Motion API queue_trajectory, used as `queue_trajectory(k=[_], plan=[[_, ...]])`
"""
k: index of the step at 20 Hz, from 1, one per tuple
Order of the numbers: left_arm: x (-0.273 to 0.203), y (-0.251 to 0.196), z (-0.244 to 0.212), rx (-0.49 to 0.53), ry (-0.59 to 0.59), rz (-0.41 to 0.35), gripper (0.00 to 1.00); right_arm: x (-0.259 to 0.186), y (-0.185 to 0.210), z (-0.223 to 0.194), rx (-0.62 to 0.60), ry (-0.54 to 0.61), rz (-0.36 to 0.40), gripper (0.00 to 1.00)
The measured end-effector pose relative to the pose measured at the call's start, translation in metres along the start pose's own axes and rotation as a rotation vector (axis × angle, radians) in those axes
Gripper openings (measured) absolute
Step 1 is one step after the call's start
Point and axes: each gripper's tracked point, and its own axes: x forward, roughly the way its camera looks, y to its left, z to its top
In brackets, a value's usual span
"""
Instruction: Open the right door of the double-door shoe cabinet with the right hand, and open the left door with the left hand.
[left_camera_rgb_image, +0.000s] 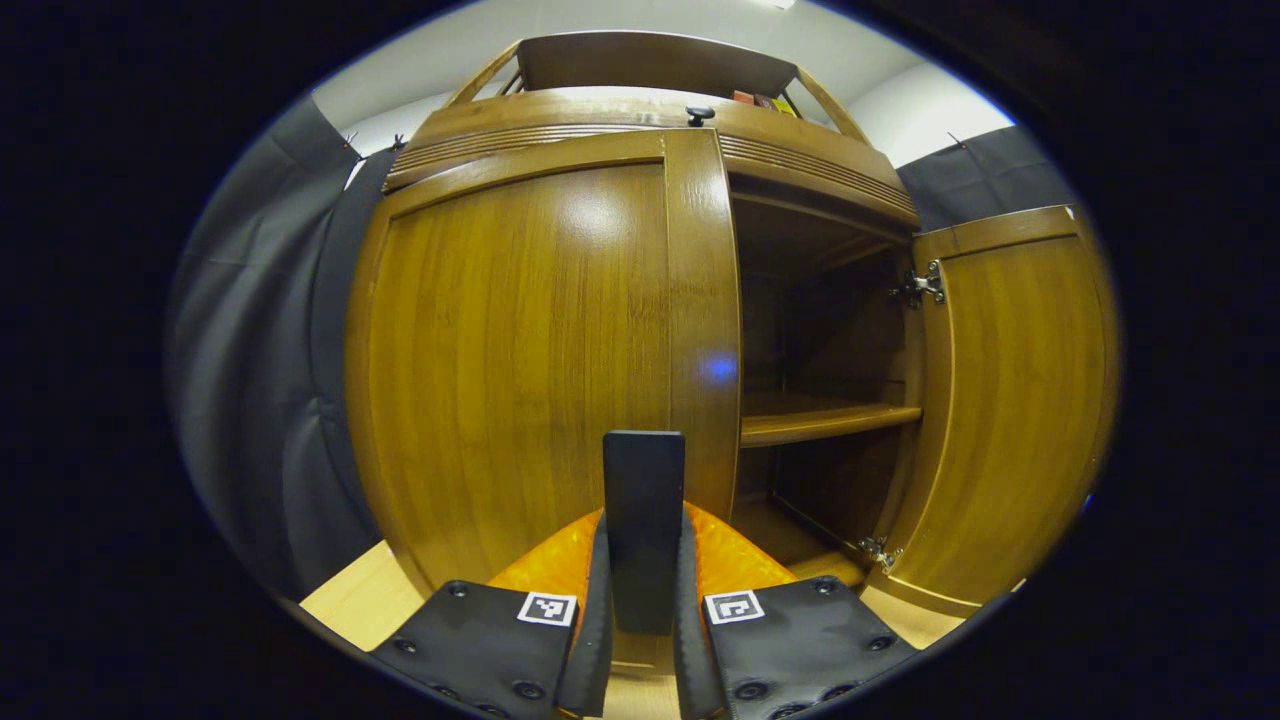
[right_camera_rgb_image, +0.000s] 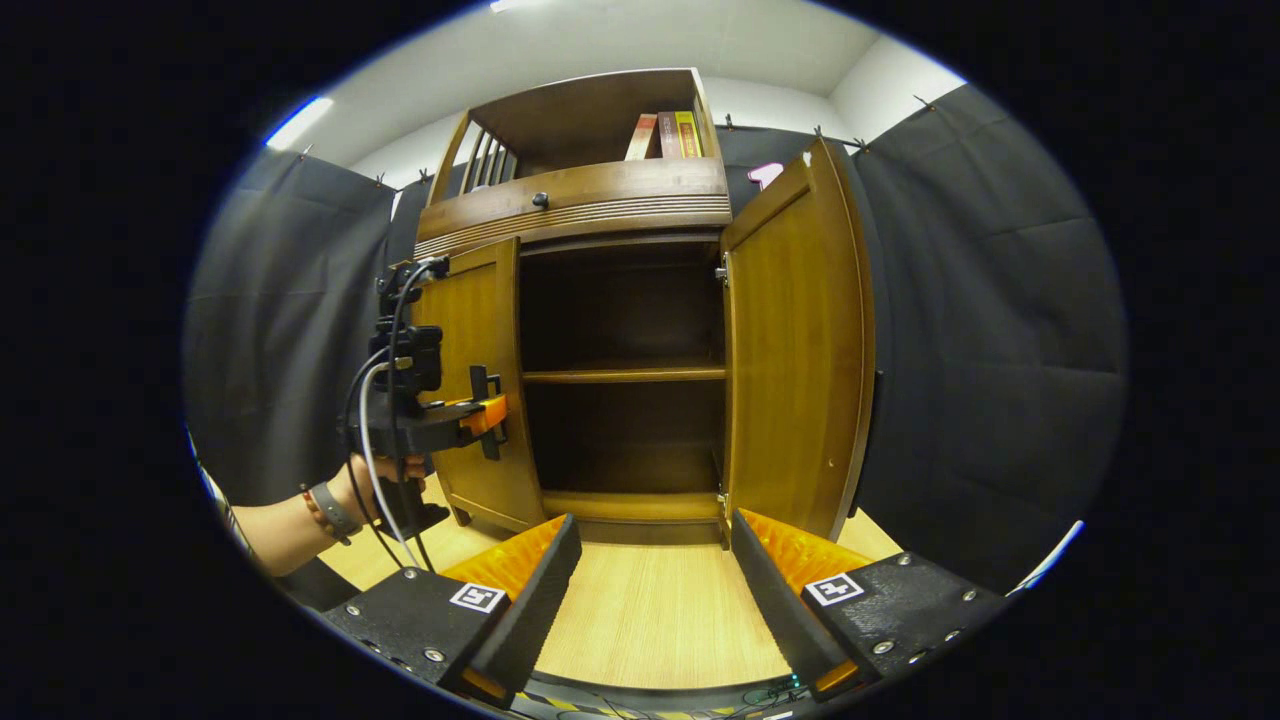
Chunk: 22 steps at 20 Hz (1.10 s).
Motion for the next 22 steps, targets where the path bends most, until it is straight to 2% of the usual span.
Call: queue_trajectory(k=[4,7,9,10,13,14,15,19,20,21,22], plan=[[-0.039,0.015,-0.001,-0.043,0.030,0.003,0.33,0.004,0.013,-0.002,0.015,0.003,0.027,1.00],[-0.068,0.034,0.000,-0.037,0.034,0.013,0.34,0.008,0.024,0.002,0.009,-0.009,0.051,1.00],[-0.083,0.047,0.001,-0.027,0.033,0.040,0.33,0.010,0.030,0.001,0.003,-0.004,0.065,1.00],[-0.094,0.057,0.003,-0.034,0.032,0.067,0.33,0.011,0.033,0.000,0.002,-0.003,0.070,0.93],[-0.117,0.080,0.002,-0.063,0.033,0.139,0.33,0.014,0.042,-0.001,0.011,0.001,0.087,0.93],[-0.121,0.086,0.002,-0.068,0.032,0.152,0.31,0.015,0.046,-0.002,0.014,0.002,0.095,0.93],[-0.127,0.090,0.002,-0.065,0.032,0.151,0.33,0.016,0.049,-0.002,0.014,0.003,0.102,0.93],[-0.141,0.111,0.001,-0.034,0.034,0.134,0.24,0.024,0.065,-0.004,0.008,0.006,0.121,0.93],[-0.146,0.118,0.002,-0.030,0.030,0.138,0.23,0.026,0.068,-0.006,0.007,0.009,0.122,1.00],[-0.149,0.125,0.002,-0.027,0.030,0.143,0.21,0.029,0.071,-0.007,0.009,0.011,0.125,1.00],[-0.153,0.134,0.001,-0.026,0.029,0.150,0.21,0.030,0.076,-0.009,0.010,0.013,0.131,0.93]])
